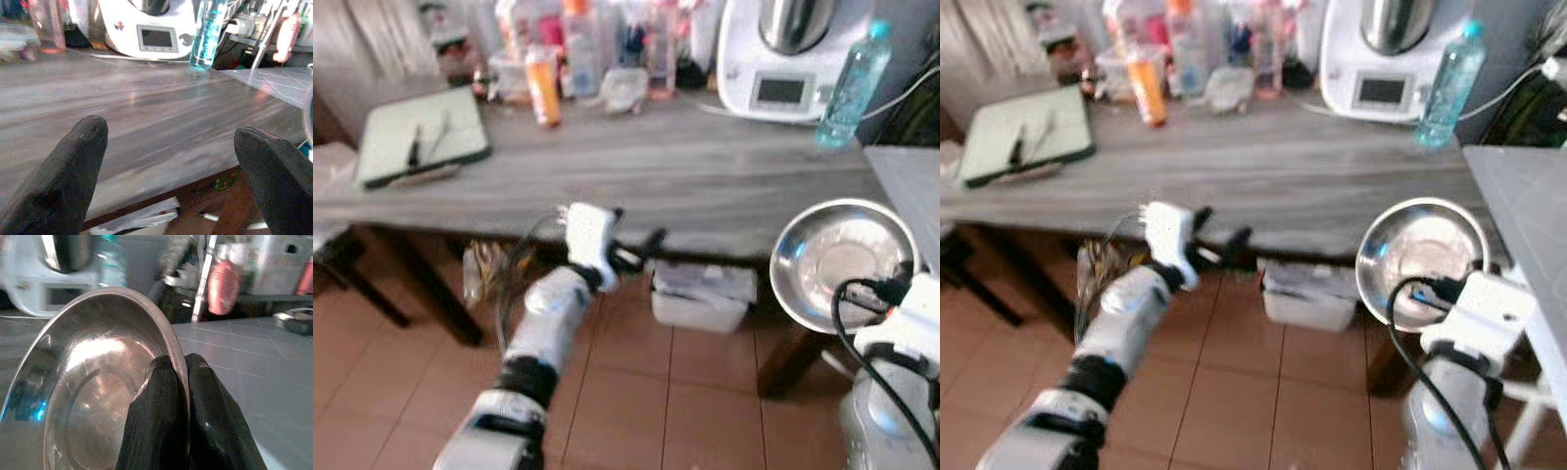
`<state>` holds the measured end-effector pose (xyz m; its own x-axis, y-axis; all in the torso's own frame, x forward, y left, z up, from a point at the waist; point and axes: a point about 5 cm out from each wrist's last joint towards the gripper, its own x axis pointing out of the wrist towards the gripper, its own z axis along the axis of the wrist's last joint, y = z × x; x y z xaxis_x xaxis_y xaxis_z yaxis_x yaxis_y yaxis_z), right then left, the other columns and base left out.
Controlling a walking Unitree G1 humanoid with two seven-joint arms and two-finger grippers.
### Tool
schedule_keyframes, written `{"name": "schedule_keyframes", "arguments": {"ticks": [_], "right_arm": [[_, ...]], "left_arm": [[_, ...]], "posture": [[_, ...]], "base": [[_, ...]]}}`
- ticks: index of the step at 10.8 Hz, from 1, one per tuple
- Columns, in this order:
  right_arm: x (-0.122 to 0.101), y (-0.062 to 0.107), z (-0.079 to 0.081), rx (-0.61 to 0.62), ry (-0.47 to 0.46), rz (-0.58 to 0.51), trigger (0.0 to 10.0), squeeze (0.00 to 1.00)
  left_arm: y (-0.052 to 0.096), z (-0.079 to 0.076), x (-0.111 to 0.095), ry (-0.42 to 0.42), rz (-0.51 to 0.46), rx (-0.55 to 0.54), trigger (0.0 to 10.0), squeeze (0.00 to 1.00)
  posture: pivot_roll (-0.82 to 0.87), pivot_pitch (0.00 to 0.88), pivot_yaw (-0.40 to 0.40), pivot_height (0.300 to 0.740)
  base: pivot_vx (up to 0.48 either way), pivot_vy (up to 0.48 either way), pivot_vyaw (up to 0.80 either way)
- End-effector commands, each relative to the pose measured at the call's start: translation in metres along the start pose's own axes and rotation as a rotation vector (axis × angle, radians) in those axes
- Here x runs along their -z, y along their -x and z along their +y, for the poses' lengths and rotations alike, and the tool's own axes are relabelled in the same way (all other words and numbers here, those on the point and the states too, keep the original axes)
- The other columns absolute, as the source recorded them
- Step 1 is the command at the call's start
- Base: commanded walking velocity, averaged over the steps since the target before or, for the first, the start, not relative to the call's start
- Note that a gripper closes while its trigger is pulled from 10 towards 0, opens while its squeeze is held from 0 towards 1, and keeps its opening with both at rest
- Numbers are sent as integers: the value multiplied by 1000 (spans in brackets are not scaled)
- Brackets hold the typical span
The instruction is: Setting the table
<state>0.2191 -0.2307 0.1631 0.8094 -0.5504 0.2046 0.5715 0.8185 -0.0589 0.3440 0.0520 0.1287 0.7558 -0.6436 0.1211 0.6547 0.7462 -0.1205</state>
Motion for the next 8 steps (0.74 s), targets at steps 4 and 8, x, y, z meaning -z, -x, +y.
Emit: {"name": "schedule_keyframes", "arguments": {"ticks": [4, 8], "right_arm": [[-21, -6, 1, 2, -20, -82, 10000, 0], [-20, -6, 4, -6, -26, -81, 10000, 0]], "left_arm": [[-1, 7, -12, -22, -23, -5, 10000, 0], [1, 9, -14, -30, -18, -5, 10000, 0]], "posture": [[-68, 62, 55, 740], [-52, 64, 59, 740]], "base": [[377, 0, 0], [361, 0, 0]]}}
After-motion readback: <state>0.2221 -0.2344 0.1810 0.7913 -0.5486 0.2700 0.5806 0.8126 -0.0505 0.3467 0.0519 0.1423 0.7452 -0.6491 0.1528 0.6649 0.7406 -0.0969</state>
